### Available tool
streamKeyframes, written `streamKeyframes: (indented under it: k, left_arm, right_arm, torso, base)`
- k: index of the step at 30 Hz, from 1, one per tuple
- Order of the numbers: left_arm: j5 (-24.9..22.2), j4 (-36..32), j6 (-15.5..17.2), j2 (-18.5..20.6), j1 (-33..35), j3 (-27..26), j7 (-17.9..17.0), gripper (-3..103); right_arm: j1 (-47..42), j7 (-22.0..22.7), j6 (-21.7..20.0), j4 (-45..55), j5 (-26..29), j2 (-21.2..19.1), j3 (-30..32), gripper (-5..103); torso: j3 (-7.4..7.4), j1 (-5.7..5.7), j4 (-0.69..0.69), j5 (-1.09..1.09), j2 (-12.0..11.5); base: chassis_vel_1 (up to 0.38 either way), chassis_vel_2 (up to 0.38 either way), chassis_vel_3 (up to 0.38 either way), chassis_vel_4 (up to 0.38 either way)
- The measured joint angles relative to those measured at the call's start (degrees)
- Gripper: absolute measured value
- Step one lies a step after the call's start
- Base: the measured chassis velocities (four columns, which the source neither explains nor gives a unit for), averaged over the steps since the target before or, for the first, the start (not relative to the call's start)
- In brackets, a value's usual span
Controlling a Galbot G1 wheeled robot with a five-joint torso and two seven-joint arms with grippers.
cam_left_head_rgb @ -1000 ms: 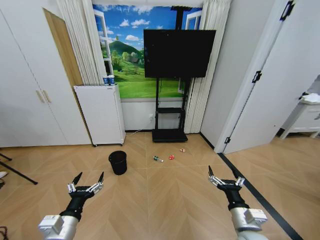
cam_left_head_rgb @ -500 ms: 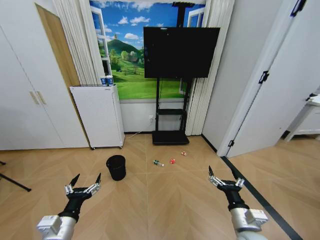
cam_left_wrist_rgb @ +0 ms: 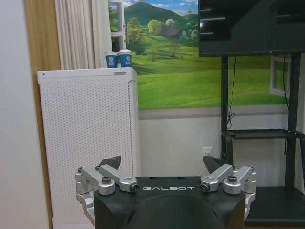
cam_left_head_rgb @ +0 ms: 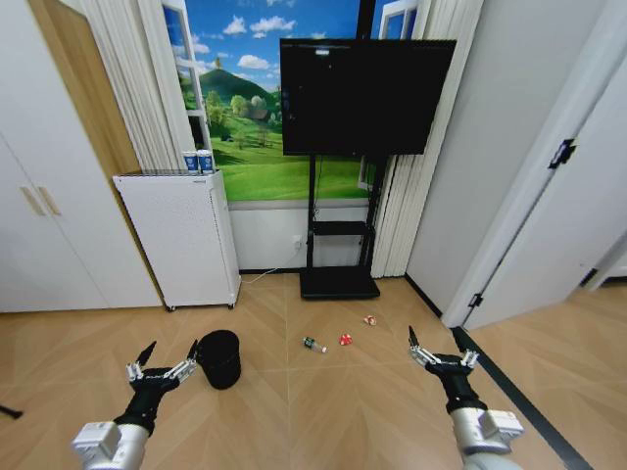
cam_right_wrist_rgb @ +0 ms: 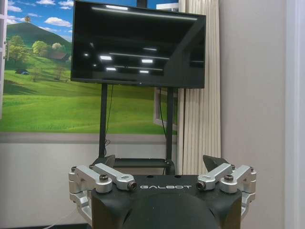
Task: Pick up the trash bin and place the garbage on the floor into it.
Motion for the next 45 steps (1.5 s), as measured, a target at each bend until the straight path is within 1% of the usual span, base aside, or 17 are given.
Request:
streamKeyframes:
  k: [3,5,16,21,22,23,25,27,34,37,38,39,40,42,43,44,45]
  left_arm:
    - [-0.01,0.11,0.02,-0.02,-0.03,0.02,-0.01,98]
    - [-0.01,0.12,0.02,-0.03,-0.04,0.02,-0.04,98]
    - [-0.21,0.20,0.26,-0.01,-0.11,-0.08,-0.04,98]
    - [-0.19,0.35,0.30,-0.07,-0.09,-0.08,-0.04,98]
    - [-0.14,0.44,0.30,-0.10,-0.07,-0.09,-0.05,98]
    - [-0.14,0.44,0.30,-0.10,-0.07,-0.09,-0.05,98]
    - [-0.25,0.51,0.30,-0.08,-0.06,-0.40,-0.06,98]
    - [-0.38,0.65,0.31,0.06,-0.16,-0.67,-0.09,98]
    - [-0.69,0.92,0.35,0.13,0.45,-1.34,-0.19,98]
    - [-0.78,1.27,0.32,-0.03,1.80,-2.34,-0.23,98]
    - [-0.80,1.50,0.18,-0.17,2.58,-2.90,-0.67,98]
    - [-0.79,1.68,-0.06,-0.49,3.83,-3.96,-2.53,98]
    - [-0.79,1.68,-0.06,-0.49,3.83,-3.96,-2.53,98]
    - [-2.98,1.24,0.09,-1.29,6.56,-7.66,-4.32,98]
    - [-4.73,1.14,0.18,-1.51,8.46,-11.66,-3.92,96]
    - [-4.73,1.14,0.18,-1.51,8.46,-11.66,-3.92,96]
    - [-5.80,1.56,0.08,-1.52,9.59,-14.26,-2.99,96]
  right_arm:
    - [0.03,0.00,-0.01,-0.06,-0.01,-0.07,0.00,100]
    - [0.04,-0.01,0.00,-0.11,-0.01,-0.09,0.00,100]
    - [0.34,0.03,-0.18,-0.73,-0.28,-0.28,-0.27,100]
    - [0.72,0.19,0.93,-1.30,-1.10,-0.75,0.03,100]
    - [0.63,0.20,1.11,-1.30,-1.26,-0.79,0.30,100]
    - [0.63,0.20,1.11,-1.30,-1.26,-0.79,0.30,100]
    - [0.28,0.22,1.12,-1.31,-1.55,-0.71,0.40,100]
    - [0.18,0.24,1.12,-1.37,-1.85,-0.59,0.40,100]
    - [0.13,0.38,1.12,-1.74,-2.07,-0.37,0.22,100]
    - [0.06,0.43,1.13,-1.87,-2.01,-0.25,0.34,100]
    - [0.01,0.45,1.17,-2.01,-2.00,-0.19,0.44,100]
    - [0.00,0.52,1.23,-2.25,-1.95,-0.10,0.60,100]
    - [0.00,0.52,1.23,-2.25,-1.95,-0.10,0.60,100]
    - [0.14,0.74,1.28,-2.65,-1.61,-0.02,0.79,100]
    - [0.45,0.88,1.28,-2.92,-1.26,-0.04,0.81,100]
    - [0.45,0.88,1.28,-2.92,-1.26,-0.04,0.81,100]
    - [0.67,0.91,1.27,-3.11,-1.11,-0.06,0.80,100]
  torso:
    - [0.02,0.02,0.01,-0.03,-0.01]
    - [0.02,0.02,0.02,0.01,-0.01]
    - [-0.01,-0.02,-0.01,-0.01,0.01]
    - [0.01,0.01,0.03,0.01,-0.01]
    - [0.01,0.03,-0.01,-0.05,-0.01]
    - [0.01,0.03,-0.01,-0.05,-0.01]
    - [0.02,0.05,0.02,0.03,-0.02]
    - [0.02,0.05,0.02,-0.01,-0.02]
    - [-0.01,-0.05,0.00,-0.01,0.02]
    - [-0.02,-0.06,0.01,0.00,0.03]
    - [-0.02,-0.06,0.00,-0.01,0.03]
    - [-0.02,-0.05,0.01,-0.01,0.02]
    - [-0.02,-0.05,0.01,-0.01,0.02]
    - [0.00,-0.02,0.01,-0.02,0.02]
    - [0.00,-0.02,0.01,0.00,0.01]
    - [0.00,-0.02,0.01,0.00,0.01]
    - [0.00,-0.01,0.01,0.03,0.01]
  base:
    - [-0.363,0.366,0.365,-0.381]
    - [-0.362,0.345,0.314,-0.356]
    - [-0.353,0.351,0.348,-0.348]
    - [-0.329,0.341,0.325,-0.365]
    - [-0.327,0.322,0.248,-0.289]
    - [-0.327,0.322,0.248,-0.289]
    - [-0.183,0.224,0.159,-0.117]
    - [-0.100,0.142,0.123,-0.041]
    - [0.034,-0.035,-0.029,0.026]
    - [0.052,-0.054,-0.054,0.059]
    - [0.000,0.000,0.000,0.000]
    - [0.000,0.000,0.000,0.000]
    - [0.000,0.000,0.000,0.000]
    - [0.000,0.000,0.000,0.000]
    - [0.000,0.000,0.000,0.000]
    - [0.000,0.000,0.000,0.000]
    - [0.000,0.000,0.000,0.000]
